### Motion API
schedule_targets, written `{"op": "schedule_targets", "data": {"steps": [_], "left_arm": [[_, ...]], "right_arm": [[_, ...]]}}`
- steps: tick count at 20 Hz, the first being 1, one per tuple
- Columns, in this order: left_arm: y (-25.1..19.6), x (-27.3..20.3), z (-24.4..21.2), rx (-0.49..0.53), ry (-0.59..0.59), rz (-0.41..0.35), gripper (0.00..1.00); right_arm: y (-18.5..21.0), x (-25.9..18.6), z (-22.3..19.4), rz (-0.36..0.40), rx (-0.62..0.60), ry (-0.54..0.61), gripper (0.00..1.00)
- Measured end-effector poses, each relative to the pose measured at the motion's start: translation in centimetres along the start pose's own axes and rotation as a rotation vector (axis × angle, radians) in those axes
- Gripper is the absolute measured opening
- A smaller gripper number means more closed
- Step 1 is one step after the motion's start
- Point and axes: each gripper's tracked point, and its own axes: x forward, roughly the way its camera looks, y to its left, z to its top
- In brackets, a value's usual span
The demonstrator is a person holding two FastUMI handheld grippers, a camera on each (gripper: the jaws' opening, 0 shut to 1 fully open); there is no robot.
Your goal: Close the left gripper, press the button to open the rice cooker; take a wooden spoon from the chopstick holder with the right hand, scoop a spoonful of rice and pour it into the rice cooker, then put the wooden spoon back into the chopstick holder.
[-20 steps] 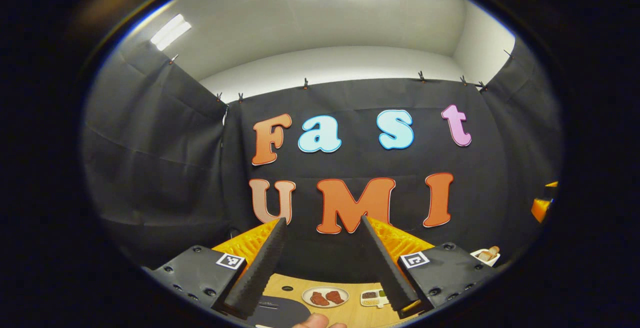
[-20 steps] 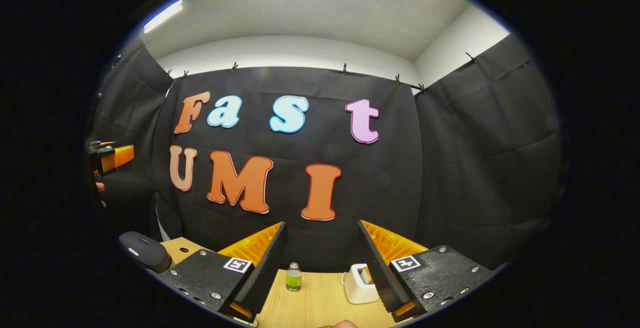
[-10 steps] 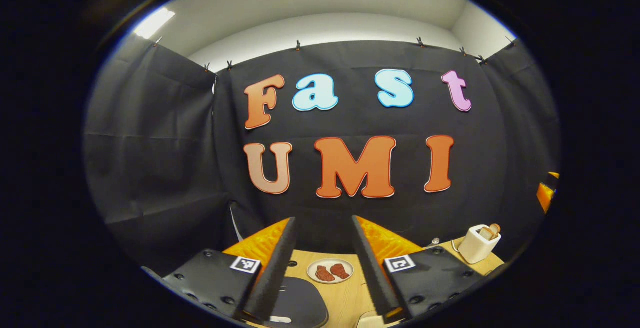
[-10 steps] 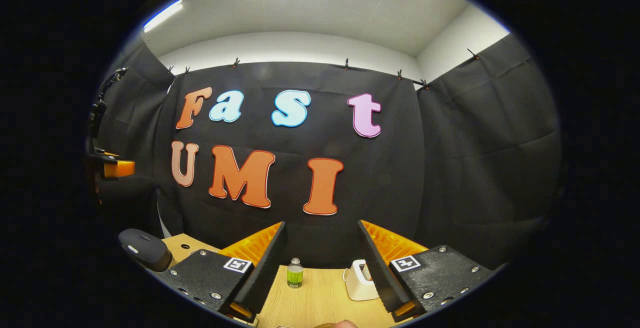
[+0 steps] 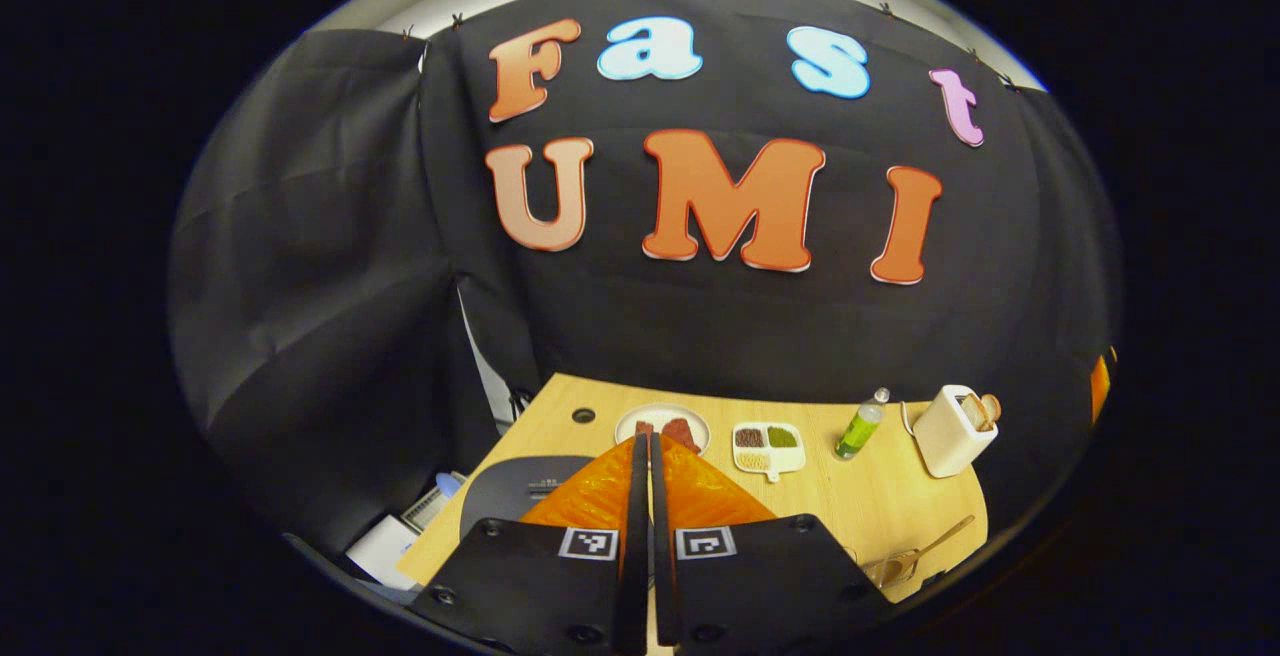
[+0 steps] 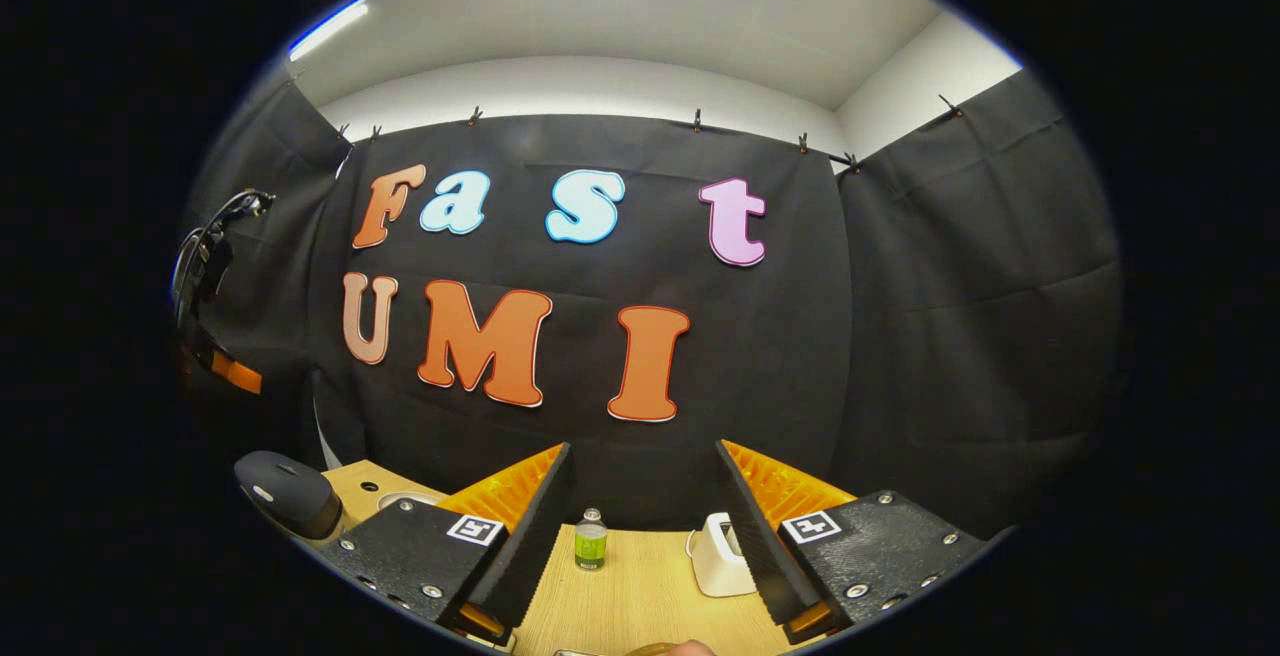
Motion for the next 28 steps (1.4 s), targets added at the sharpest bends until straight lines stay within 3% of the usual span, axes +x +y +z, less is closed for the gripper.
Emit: {"op": "schedule_targets", "data": {"steps": [5, 8, 11, 20, 28], "left_arm": [[2.4, 1.8, -5.7, -0.023, 0.251, 0.023, 0.07], [4.0, 2.9, -9.8, -0.085, 0.398, 0.037, 0.07], [4.0, 3.3, -13.3, -0.167, 0.518, 0.018, 0.06], [6.6, 4.1, -19.4, -0.311, 0.728, 0.033, 0.06], [6.9, 4.6, -22.4, -0.337, 0.787, 0.044, 0.06]], "right_arm": [[0.3, 0.0, -0.9, 0.003, -0.006, 0.022, 0.86], [0.3, 0.2, -1.7, -0.017, 0.015, 0.039, 0.87], [1.2, 0.2, -3.5, -0.014, 0.032, 0.082, 0.94], [1.7, 0.2, -5.1, -0.010, 0.035, 0.124, 0.95], [1.0, 0.2, -6.5, -0.014, 0.031, 0.163, 0.95]]}}
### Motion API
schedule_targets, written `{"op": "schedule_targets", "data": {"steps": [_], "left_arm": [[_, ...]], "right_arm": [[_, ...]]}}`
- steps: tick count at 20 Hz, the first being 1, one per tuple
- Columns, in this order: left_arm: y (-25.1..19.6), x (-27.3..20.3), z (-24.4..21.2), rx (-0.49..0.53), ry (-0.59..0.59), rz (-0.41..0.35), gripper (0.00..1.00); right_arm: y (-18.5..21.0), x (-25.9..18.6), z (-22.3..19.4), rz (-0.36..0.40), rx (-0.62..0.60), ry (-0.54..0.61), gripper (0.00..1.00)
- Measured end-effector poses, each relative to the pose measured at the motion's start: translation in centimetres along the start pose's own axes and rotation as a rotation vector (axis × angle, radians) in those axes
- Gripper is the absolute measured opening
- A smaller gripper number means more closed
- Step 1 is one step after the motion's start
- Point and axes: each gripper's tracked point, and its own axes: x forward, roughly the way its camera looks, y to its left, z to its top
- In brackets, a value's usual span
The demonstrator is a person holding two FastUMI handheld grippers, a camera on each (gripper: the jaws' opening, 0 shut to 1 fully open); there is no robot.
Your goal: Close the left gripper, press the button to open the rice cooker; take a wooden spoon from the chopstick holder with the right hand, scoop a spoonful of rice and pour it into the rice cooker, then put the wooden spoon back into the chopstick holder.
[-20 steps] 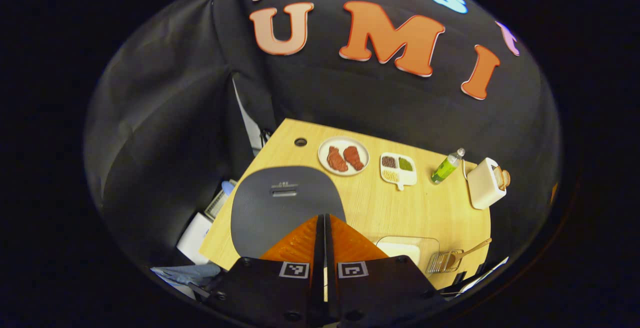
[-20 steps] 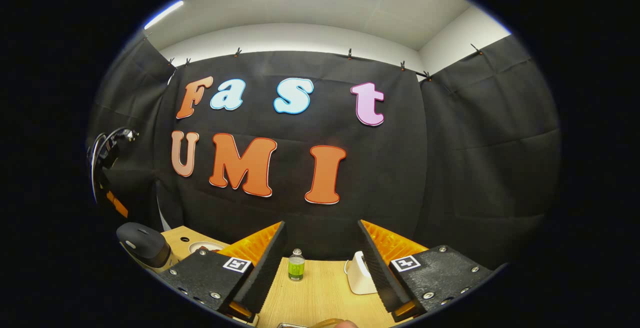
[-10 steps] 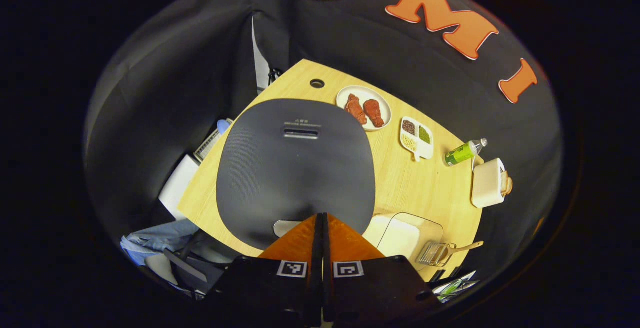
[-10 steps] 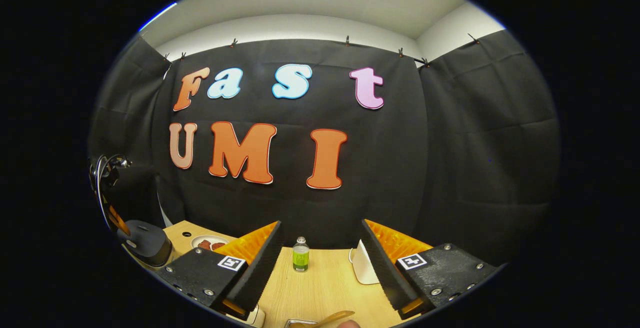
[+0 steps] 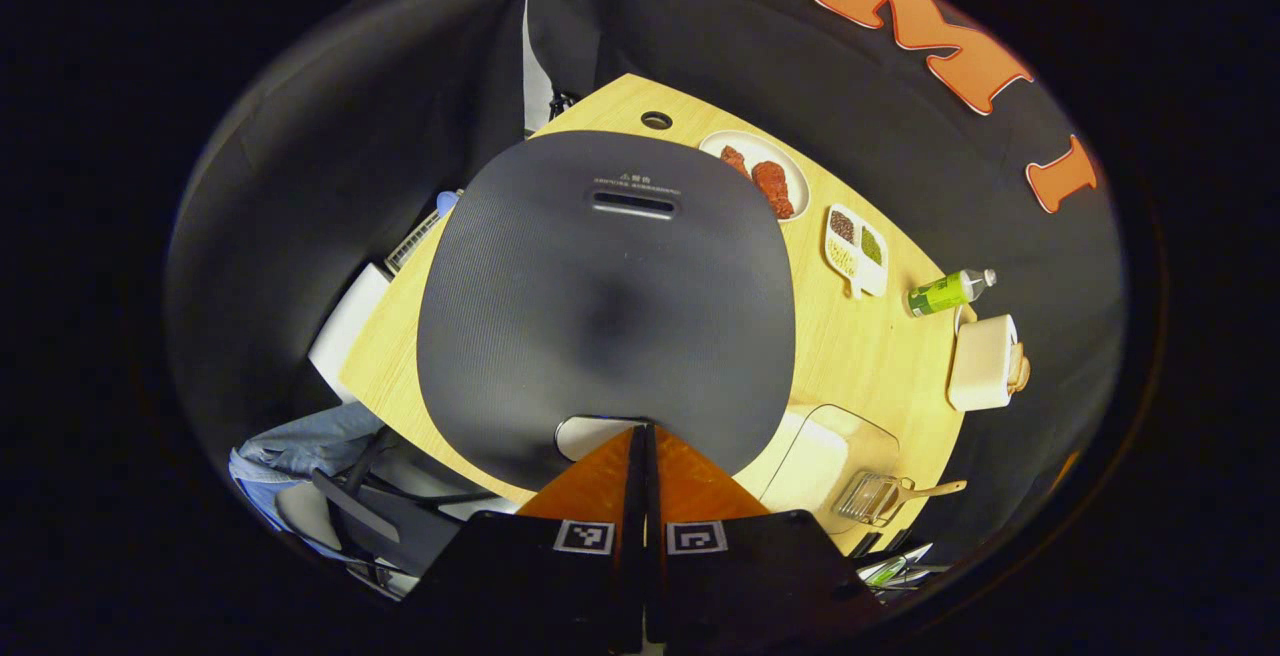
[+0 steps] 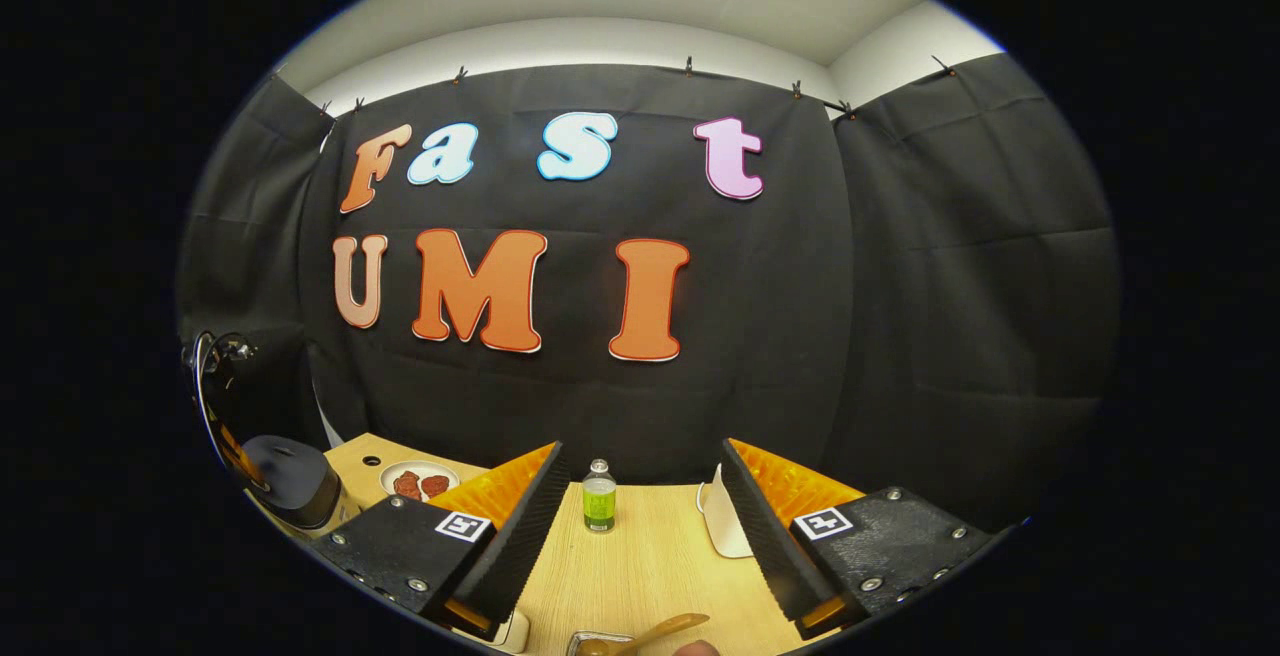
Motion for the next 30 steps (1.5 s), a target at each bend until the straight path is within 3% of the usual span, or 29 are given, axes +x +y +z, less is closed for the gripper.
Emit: {"op": "schedule_targets", "data": {"steps": [12, 18, 20, 21, 22, 26, 30], "left_arm": [[0.2, 0.5, -0.1, -0.052, -0.013, -0.019, 0.06], [-0.2, -0.3, -0.4, 0.022, -0.078, -0.012, 0.06], [-0.7, -1.4, 0.4, 0.031, -0.157, -0.008, 0.06], [-1.0, -2.4, 0.7, 0.041, -0.203, -0.008, 0.11], [-1.2, -3.4, 1.2, 0.057, -0.252, -0.004, 0.05], [-2.3, -7.3, 4.2, 0.123, -0.445, 0.013, 0.06], [-2.4, -12.4, 8.0, 0.218, -0.704, 0.127, 0.06]], "right_arm": [[-2.8, 0.1, -2.3, -0.042, -0.010, 0.054, 0.95], [-4.5, -0.4, -4.5, -0.060, 0.016, 0.107, 0.93], [-4.9, -0.6, -5.6, -0.066, 0.027, 0.138, 0.95], [-5.0, -0.6, -6.2, -0.064, 0.035, 0.157, 0.95], [-4.9, -0.8, -7.0, -0.062, 0.040, 0.175, 0.95], [-4.9, -1.0, -9.7, -0.053, 0.063, 0.245, 0.95], [-4.6, -1.0, -12.6, -0.034, 0.103, 0.325, 0.95]]}}
